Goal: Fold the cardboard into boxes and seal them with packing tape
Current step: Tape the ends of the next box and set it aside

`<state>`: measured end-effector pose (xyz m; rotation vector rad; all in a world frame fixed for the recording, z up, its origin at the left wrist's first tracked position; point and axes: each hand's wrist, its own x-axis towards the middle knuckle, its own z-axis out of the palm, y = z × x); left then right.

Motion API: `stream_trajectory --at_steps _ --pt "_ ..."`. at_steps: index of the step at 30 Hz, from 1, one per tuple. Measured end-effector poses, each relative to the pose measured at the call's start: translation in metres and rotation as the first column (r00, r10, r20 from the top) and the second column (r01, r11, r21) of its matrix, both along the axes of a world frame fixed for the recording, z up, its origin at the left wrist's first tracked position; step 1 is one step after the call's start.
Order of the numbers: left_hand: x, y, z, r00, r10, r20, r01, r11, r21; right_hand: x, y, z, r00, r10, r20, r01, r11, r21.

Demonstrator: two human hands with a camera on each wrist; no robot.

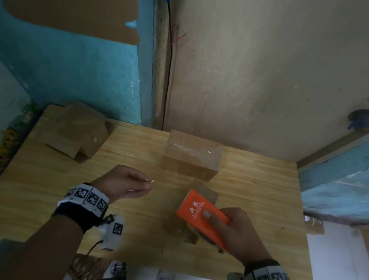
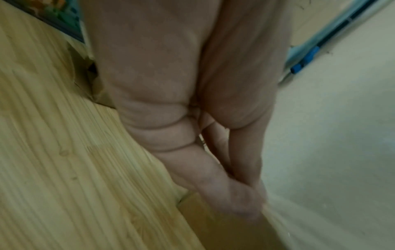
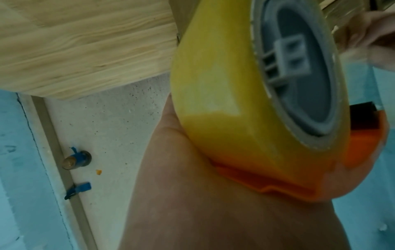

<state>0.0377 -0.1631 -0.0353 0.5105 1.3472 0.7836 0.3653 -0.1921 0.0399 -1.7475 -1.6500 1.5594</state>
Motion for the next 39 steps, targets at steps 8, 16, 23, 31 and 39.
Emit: stream_trajectory --at_steps 8,16,23,31,39 --pt "0.035 -0.002 -0.040 0.991 -0.086 -0.106 0.081 0.995 -0.057 -0.008 0.009 0.003 0.991 0.079 0.104 -0.081 0.997 0.016" --pt "0.071 0.003 -0.076 0.843 -0.345 -0.413 0.379 0.926 0.000 -0.032 0.022 0.006 0.925 0.227 0.304 -0.264 0.961 0.086" --pt "0.072 -0.003 -0.105 0.766 -0.397 -0.505 0.462 0.887 0.003 -0.047 0.030 -0.002 0.885 0.254 0.391 -0.334 0.930 0.152" --pt "0.081 -0.011 -0.104 0.788 -0.409 -0.459 0.462 0.887 0.002 -0.056 0.032 -0.014 0.874 0.201 0.442 -0.309 0.932 0.188" --pt "0.085 -0.017 -0.185 0.913 -0.256 -0.318 0.284 0.958 0.044 -0.055 0.032 -0.014 0.884 0.190 0.427 -0.295 0.936 0.194"
